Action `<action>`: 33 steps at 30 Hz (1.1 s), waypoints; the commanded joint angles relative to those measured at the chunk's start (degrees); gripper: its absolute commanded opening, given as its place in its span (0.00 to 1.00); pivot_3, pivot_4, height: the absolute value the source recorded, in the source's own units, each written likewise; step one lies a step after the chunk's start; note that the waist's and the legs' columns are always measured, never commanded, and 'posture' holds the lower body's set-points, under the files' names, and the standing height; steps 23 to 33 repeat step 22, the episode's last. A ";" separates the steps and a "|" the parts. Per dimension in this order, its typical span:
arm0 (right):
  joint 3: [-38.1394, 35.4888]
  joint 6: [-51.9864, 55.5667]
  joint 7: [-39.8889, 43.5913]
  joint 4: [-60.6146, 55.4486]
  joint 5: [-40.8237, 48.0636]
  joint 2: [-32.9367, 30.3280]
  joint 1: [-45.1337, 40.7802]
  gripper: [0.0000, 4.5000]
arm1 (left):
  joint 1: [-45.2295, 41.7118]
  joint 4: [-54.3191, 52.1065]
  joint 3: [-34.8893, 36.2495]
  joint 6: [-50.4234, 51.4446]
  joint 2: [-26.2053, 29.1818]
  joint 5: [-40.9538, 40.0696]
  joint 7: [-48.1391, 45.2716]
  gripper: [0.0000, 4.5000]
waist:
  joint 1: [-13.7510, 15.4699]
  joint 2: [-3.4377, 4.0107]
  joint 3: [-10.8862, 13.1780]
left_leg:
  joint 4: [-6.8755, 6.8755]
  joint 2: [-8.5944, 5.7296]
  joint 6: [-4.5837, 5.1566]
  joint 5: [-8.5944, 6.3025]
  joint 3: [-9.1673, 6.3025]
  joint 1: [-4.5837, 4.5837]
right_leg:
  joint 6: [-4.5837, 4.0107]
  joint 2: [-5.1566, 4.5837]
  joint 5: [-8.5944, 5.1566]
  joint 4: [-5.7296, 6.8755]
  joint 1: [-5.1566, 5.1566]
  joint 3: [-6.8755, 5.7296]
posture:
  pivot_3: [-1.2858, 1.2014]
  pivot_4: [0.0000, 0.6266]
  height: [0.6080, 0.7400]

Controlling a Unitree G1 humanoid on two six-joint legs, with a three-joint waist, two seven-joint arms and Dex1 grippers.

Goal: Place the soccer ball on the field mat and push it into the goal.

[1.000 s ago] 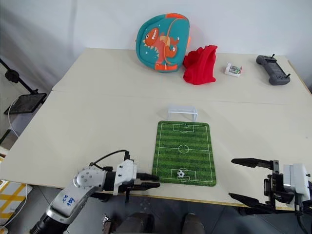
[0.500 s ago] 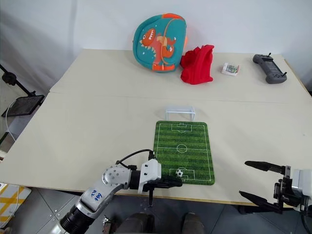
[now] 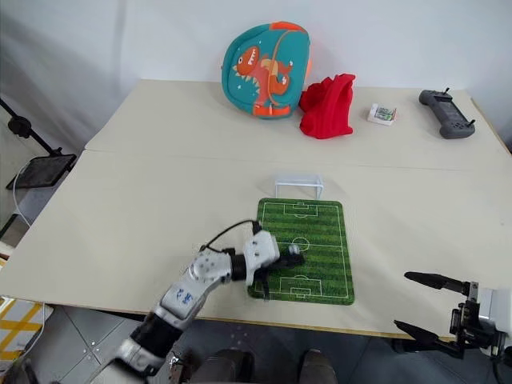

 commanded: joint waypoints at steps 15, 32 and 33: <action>2.17 4.97 -18.54 -9.94 1.42 14.64 -4.02 1.00 | 19.22 -16.56 17.31 -6.25 15.40 -16.47 -12.27 0.00 | -1.68 0.16 -0.08 | -0.04 0.00 -0.04 0.03 -0.01 0.03 | 0.00 -0.10 0.00 0.26 -0.14 0.08 | 0.52 0.24 1.00; 2.91 2.75 -16.63 -5.67 -0.14 14.28 -7.63 1.00 | 30.44 -24.90 27.97 0.12 17.32 -17.49 -3.28 0.00 | -1.69 0.19 -0.10 | -0.15 0.02 -0.05 0.01 -0.09 0.06 | -0.03 -0.10 -0.01 0.26 -0.15 0.46 | 0.52 0.24 1.00; 2.91 2.75 -16.63 -5.67 -0.14 14.28 -7.63 1.00 | 30.44 -24.90 27.97 0.12 17.32 -17.49 -3.28 0.00 | -1.69 0.19 -0.10 | -0.15 0.02 -0.05 0.01 -0.09 0.06 | -0.03 -0.10 -0.01 0.26 -0.15 0.46 | 0.52 0.24 1.00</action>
